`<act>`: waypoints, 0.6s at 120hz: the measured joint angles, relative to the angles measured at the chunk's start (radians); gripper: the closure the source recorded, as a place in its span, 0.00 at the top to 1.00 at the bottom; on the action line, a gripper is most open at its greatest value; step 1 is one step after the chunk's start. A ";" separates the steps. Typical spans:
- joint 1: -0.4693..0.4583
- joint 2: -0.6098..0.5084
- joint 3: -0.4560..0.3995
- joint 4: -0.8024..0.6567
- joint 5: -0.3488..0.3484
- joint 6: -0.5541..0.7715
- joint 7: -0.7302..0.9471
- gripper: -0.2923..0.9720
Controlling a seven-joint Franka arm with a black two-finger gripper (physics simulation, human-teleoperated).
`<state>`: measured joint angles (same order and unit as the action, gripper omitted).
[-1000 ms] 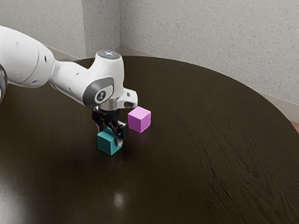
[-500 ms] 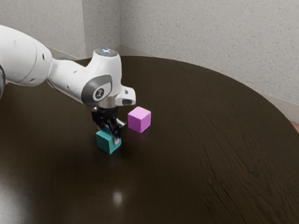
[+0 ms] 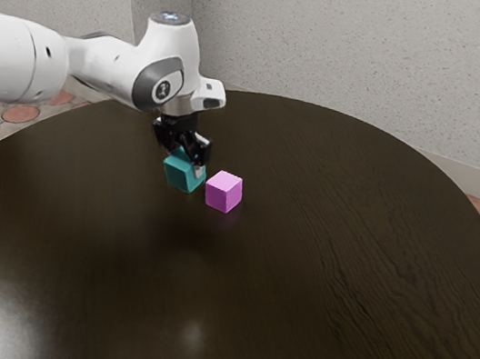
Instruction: Pick up the blue block with one arm, and put the blue block on the pink block with one arm
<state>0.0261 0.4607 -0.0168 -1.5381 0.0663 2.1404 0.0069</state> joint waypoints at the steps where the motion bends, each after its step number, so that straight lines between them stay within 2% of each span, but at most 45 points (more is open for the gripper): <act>1: 0.000 0.004 0.000 0.012 0.000 -0.005 0.000 0.48; 22: -0.001 0.157 -0.007 0.307 0.001 -0.115 -0.002 0.48; 41: -0.002 0.240 -0.010 0.395 0.001 -0.176 -0.001 0.48; 72: -0.002 0.405 -0.010 0.622 0.004 -0.248 0.002 0.48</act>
<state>0.0246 0.8655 -0.0263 -0.9159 0.0707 1.8929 0.0085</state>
